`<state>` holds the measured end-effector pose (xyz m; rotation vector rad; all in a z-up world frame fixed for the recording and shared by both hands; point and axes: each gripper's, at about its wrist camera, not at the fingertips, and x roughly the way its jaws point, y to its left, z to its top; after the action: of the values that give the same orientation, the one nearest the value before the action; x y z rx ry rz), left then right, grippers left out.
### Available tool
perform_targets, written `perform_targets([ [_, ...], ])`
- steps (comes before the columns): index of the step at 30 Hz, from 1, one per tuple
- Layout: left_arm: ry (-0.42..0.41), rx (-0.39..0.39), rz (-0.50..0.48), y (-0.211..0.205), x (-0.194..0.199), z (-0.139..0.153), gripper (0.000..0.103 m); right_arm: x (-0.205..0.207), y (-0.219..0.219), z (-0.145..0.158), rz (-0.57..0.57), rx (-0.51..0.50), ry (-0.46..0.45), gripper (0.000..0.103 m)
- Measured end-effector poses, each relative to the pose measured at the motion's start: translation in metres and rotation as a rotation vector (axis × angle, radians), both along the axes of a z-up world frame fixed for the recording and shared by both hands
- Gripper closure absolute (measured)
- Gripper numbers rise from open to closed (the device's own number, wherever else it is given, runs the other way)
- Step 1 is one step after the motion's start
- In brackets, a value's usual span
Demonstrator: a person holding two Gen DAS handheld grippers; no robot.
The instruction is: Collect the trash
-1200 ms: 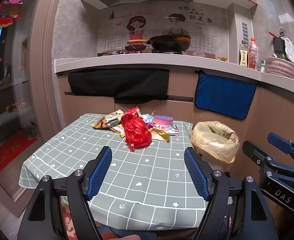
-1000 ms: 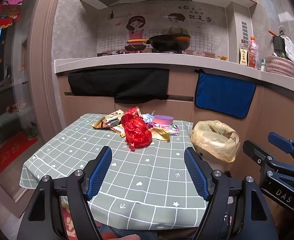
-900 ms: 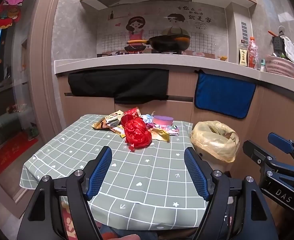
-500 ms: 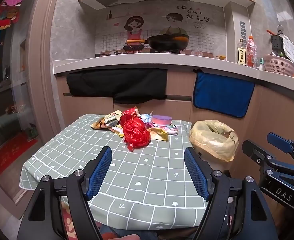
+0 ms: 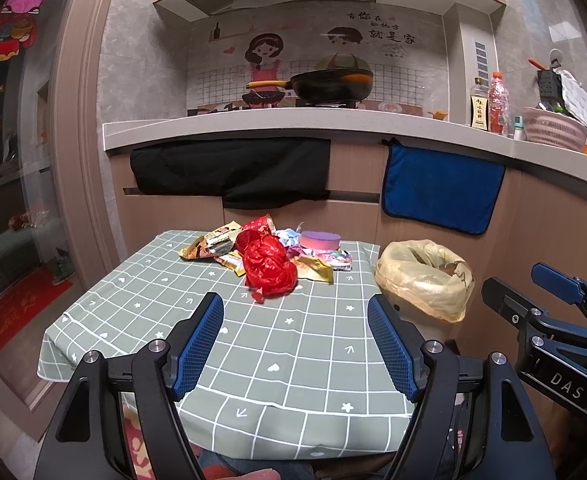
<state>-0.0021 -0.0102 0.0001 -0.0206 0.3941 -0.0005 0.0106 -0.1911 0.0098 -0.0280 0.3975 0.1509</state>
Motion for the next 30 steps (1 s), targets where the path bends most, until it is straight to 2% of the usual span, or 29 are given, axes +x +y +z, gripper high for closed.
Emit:
perform_targets([
  [30,-0.009,0.003,-0.017,-0.0039,-0.0031,0.0050,0.028,-0.0048,-0.0023,0.0054,-0.008,-0.008,-0.010,0.030],
])
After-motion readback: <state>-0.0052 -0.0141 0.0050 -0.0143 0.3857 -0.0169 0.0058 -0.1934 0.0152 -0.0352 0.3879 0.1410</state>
